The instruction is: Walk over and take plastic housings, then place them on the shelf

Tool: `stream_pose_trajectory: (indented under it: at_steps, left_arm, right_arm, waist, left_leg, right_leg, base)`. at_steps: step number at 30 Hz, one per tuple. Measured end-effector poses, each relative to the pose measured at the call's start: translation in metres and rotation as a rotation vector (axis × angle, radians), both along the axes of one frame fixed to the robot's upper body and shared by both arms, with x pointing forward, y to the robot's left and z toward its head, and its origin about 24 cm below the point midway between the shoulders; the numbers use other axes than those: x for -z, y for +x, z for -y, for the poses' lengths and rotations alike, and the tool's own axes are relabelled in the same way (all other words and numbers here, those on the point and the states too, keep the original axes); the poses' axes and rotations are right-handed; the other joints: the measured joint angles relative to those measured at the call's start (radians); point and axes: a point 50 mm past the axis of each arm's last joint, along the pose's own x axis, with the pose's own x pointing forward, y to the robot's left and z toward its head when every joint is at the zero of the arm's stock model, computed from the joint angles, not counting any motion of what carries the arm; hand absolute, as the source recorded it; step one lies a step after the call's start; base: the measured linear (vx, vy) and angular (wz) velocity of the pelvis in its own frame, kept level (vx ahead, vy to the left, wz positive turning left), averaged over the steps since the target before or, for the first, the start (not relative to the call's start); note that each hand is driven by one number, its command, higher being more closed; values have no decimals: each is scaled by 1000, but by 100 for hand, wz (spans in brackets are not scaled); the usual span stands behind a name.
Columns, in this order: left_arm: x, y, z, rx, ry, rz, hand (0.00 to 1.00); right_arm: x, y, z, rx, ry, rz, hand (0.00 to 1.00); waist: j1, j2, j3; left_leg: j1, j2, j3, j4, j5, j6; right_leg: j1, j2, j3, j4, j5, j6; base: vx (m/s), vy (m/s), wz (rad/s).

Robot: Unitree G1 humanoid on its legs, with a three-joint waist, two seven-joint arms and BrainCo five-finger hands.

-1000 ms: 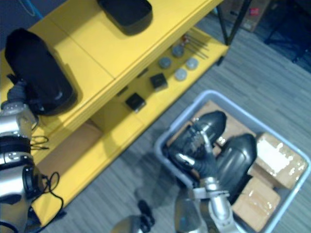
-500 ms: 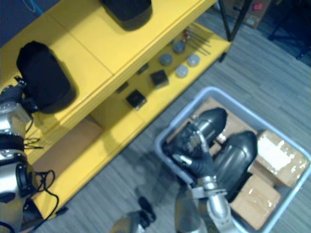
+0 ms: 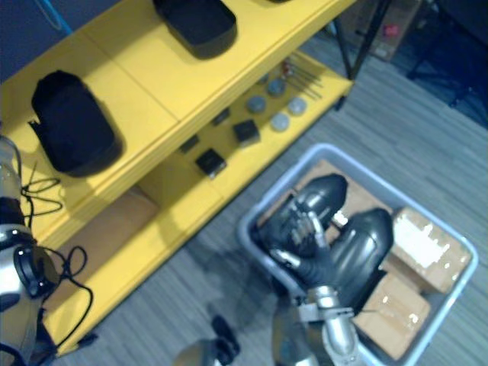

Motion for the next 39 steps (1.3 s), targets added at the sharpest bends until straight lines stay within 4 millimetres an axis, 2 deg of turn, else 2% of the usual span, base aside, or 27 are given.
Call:
stream_pose_trajectory:
  at_steps: [5, 7, 9, 11, 12, 13, 15, 16, 18, 20, 21, 22, 27, 29, 33, 35, 36, 37, 38, 39]
  left_arm:
    - [36, 3, 7, 31, 107, -109, 0]
    - [54, 4, 11, 74, 153, -152, 0]
    - [78, 2, 23, 133, 187, -181, 0]
    - [90, -1, 32, 175, 201, -175, 0]
    - [102, -9, 46, 230, 230, -161, 0]
    - [106, -13, 50, 248, 248, -163, 0]
    - [118, -28, 58, 293, 276, -166, 0]
    - [123, -40, 60, 298, 312, -175, 0]
    - [130, -59, 58, 296, 335, -179, 0]
    - [140, -96, 53, 268, 395, -203, 0]
    - [141, -105, 52, 248, 417, -213, 0]
    - [143, -145, 72, 148, 585, -202, 0]
    - [142, -145, 73, 148, 584, -198, 0]
    - [139, -147, 79, 146, 575, -164, 0]
    - [142, -150, 91, 155, 521, -131, 0]
    - [157, -151, 95, 177, 438, -197, 0]
    - [174, -154, 96, 184, 363, -270, 0]
    - [192, -157, 96, 189, 280, -332, 0]
    - [221, -165, 96, 185, 171, -450, 0]
    - [237, -171, 96, 183, 121, -514, 0]
  right_arm:
    - [-14, 15, 17, 70, -65, 123, 0]
    - [-24, 27, 26, 106, -83, 178, 0]
    - [-24, 41, 30, 127, -103, 164, 0]
    - [-22, 46, 30, 131, -110, 145, 0]
    - [-19, 51, 32, 142, -116, 114, 0]
    - [-19, 53, 33, 147, -120, 104, 0]
    - [-19, 58, 39, 175, -127, 90, 0]
    - [-19, 62, 44, 200, -125, 78, 0]
    - [-20, 63, 51, 236, -115, 71, 0]
    - [-19, 64, 60, 288, -95, 62, 0]
    - [-19, 64, 62, 301, -90, 59, 0]
    - [-10, 71, 84, 370, -133, -1, 0]
    - [-10, 70, 85, 374, -127, -2, 0]
    - [-8, 67, 89, 403, -73, -8, 0]
    - [-6, 50, 97, 462, 36, 2, 0]
    - [-12, 40, 96, 473, 50, 41, 0]
    - [-20, 35, 95, 473, 55, 88, 0]
    - [-27, 32, 94, 469, 55, 126, 0]
    - [-39, 29, 93, 463, 52, 183, 0]
    - [-45, 28, 93, 461, 51, 213, 0]
  waist:
    - [7, -8, -105]
    - [19, -22, -136]
    - [51, -25, -165]
    - [69, -27, -169]
    - [91, -27, -177]
    - [99, -27, -177]
    - [122, -22, -186]
    - [147, -23, -192]
    - [168, -23, -201]
    - [193, -22, -244]
    - [202, -22, -251]
    - [228, -55, -265]
    - [226, -52, -256]
    - [224, -56, -238]
    - [222, -56, -196]
    - [207, -57, -192]
    - [194, -59, -190]
    - [194, -60, -189]
    - [200, -60, -189]
    - [202, -61, -190]
  left_leg:
    - [35, 0, -73, -30, 16, -9]
    - [48, -4, -124, -33, 23, -9]
    - [55, -6, -168, -46, 29, -10]
    - [57, -10, -193, -51, 36, -8]
    - [62, -17, -234, -75, 54, -6]
    - [66, -20, -247, -85, 62, -4]
    - [66, -26, -293, -102, 72, -2]
    - [65, -33, -310, -105, 78, 1]
    - [65, -47, -348, -114, 88, 7]
    - [62, -57, -371, -135, 95, 17]
    - [62, -58, -375, -135, 96, 17]
    - [50, -59, -374, -149, 111, 10]
    - [52, -59, -374, -148, 111, 10]
    - [51, -59, -372, -145, 111, 10]
    - [47, -58, -375, -144, 98, 22]
    - [34, -55, -365, -127, 83, 24]
    - [30, -41, -320, -118, 83, 24]
    - [27, -34, -295, -110, 83, 24]
    - [25, -31, -281, -105, 79, 20]
    - [21, -29, -271, -100, 77, 22]
  right_leg:
    - [94, -9, -74, -70, 2, -2]
    - [148, -19, -124, -102, 2, -3]
    - [173, -22, -168, -102, -3, -10]
    - [189, -24, -201, -102, -3, -10]
    - [203, -28, -252, -102, -3, -10]
    - [212, -31, -271, -103, -4, -11]
    - [227, -35, -318, -103, -4, -11]
    - [233, -41, -341, -104, -5, -11]
    - [255, -53, -384, -112, -19, -7]
    - [259, -59, -410, -113, -34, -8]
    - [259, -60, -413, -113, -35, -8]
    - [258, -72, -438, -103, -37, 5]
    - [259, -72, -436, -103, -36, 5]
    - [258, -73, -433, -102, -34, 5]
    - [256, -82, -440, -68, -51, 10]
    - [257, -91, -462, -46, -68, 17]
    - [257, -96, -478, -30, -79, 21]
    - [258, -100, -489, -22, -85, 24]
    - [259, -106, -493, -14, -91, 30]
    - [260, -110, -499, -13, -93, 32]
  base:
    - [58, -10, 38]
    - [43, -2, 65]
    - [8, 5, 60]
    - [-11, -9, 55]
    - [-28, -17, 62]
    - [-52, -12, 80]
    - [-57, 17, 57]
    - [-80, 18, 55]
    - [-95, 8, 58]
    - [-72, 19, 40]
    - [-24, 12, 17]
    - [-5, 5, 5]
    - [0, 0, 0]
    - [0, 0, 0]
    - [-25, 8, 6]
    - [12, 21, 30]
    - [32, 14, 37]
    - [55, 22, 35]
    - [50, 24, 21]
    - [72, 39, 28]
